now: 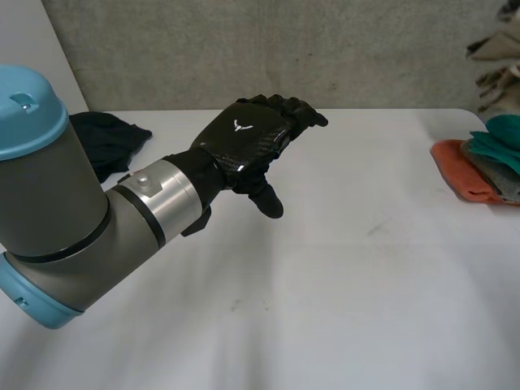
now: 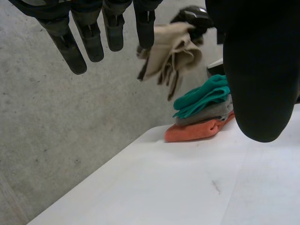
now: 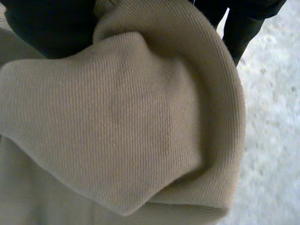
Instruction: Fold the laundry.
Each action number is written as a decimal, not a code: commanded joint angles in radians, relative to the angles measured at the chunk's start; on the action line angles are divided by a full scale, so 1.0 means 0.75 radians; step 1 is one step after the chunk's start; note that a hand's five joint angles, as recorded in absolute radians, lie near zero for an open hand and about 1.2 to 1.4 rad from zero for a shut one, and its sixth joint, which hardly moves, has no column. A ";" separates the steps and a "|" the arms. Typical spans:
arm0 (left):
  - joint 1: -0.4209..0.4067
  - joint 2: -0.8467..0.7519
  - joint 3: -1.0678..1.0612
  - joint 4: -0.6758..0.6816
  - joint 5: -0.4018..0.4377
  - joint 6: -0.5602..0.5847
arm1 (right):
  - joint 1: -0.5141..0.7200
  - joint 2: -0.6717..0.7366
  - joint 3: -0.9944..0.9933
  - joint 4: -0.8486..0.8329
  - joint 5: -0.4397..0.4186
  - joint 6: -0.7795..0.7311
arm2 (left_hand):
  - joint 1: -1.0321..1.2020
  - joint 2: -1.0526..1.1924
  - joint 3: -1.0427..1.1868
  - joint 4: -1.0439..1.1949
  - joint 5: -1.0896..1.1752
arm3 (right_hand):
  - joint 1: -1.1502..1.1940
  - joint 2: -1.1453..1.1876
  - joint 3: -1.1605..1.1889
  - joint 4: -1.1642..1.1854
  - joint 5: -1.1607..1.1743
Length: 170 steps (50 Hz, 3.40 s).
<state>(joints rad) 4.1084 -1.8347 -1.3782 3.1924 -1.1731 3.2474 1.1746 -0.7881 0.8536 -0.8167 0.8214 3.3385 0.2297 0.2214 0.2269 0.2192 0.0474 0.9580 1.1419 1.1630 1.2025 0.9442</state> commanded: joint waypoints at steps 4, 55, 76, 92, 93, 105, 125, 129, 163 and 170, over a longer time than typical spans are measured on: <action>-0.003 0.000 -0.007 0.002 -0.003 0.000 | -0.089 0.196 0.173 -0.207 -0.185 0.018 | -0.022 -0.011 -0.018 -0.008 -0.011 | 0.584 0.339 0.311 0.258 0.370; 0.022 0.090 0.052 0.032 -0.062 0.004 | -0.292 -0.657 0.449 0.803 0.729 -0.933 | -0.025 -0.014 -0.022 -0.012 -0.015 | -1.045 -1.290 -1.318 -1.371 -1.259; 0.695 -0.333 0.297 0.155 -0.283 0.368 | 0.825 -0.851 1.200 0.436 0.259 -0.907 | -0.033 -0.022 -0.030 -0.019 -0.023 | -1.045 -1.290 -1.318 -1.371 -1.259; 0.953 -1.145 0.854 0.343 -0.168 0.955 | 0.896 -0.710 1.271 0.674 0.398 -0.993 | 0.060 0.071 0.064 0.074 0.071 | -1.045 -1.290 -1.318 -1.371 -1.259; 0.955 -1.172 0.878 0.339 -0.164 0.955 | 0.894 -0.710 1.275 0.674 0.398 -0.995 | 0.068 0.079 0.072 0.082 0.079 | -1.045 -1.290 -1.318 -1.371 -1.259; 0.883 -1.258 1.034 0.357 -0.250 0.947 | 0.888 -0.724 1.320 0.674 0.406 -0.997 | 1.555 1.566 1.559 1.569 1.566 | -1.045 -1.290 -1.318 -1.371 -1.259; 0.245 -0.049 -0.353 0.660 0.177 0.166 | 0.766 -0.794 1.300 0.661 0.519 -0.976 | 1.555 1.566 1.559 1.569 1.566 | -1.045 -1.290 -1.318 -1.371 -1.259; 0.116 -0.045 -0.443 0.638 0.233 0.156 | 0.751 -0.794 1.296 0.666 0.521 -0.978 | 1.555 1.566 1.559 1.569 1.566 | -1.045 -1.290 -1.318 -1.371 -1.259; 0.002 0.125 -0.445 -0.027 -0.765 0.086 | 0.915 -0.332 0.398 1.439 0.404 -0.987 | -0.045 -0.034 -0.041 -0.031 -0.035 | -1.045 -1.290 -1.318 -1.371 -1.259; 0.026 0.123 -0.488 -0.019 -0.761 0.088 | 0.931 -0.170 0.336 1.512 0.492 -0.991 | -0.045 -0.034 -0.041 -0.031 -0.035 | -1.045 -1.290 -1.318 -1.371 -1.259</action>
<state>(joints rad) 4.1110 -1.7398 -1.7267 3.1680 -1.7591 3.3091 1.8655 -0.9755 1.1118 0.2951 1.1396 2.5984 0.2085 0.2201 0.2252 0.2180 0.0507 0.2408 0.2221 0.2201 0.2236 0.0519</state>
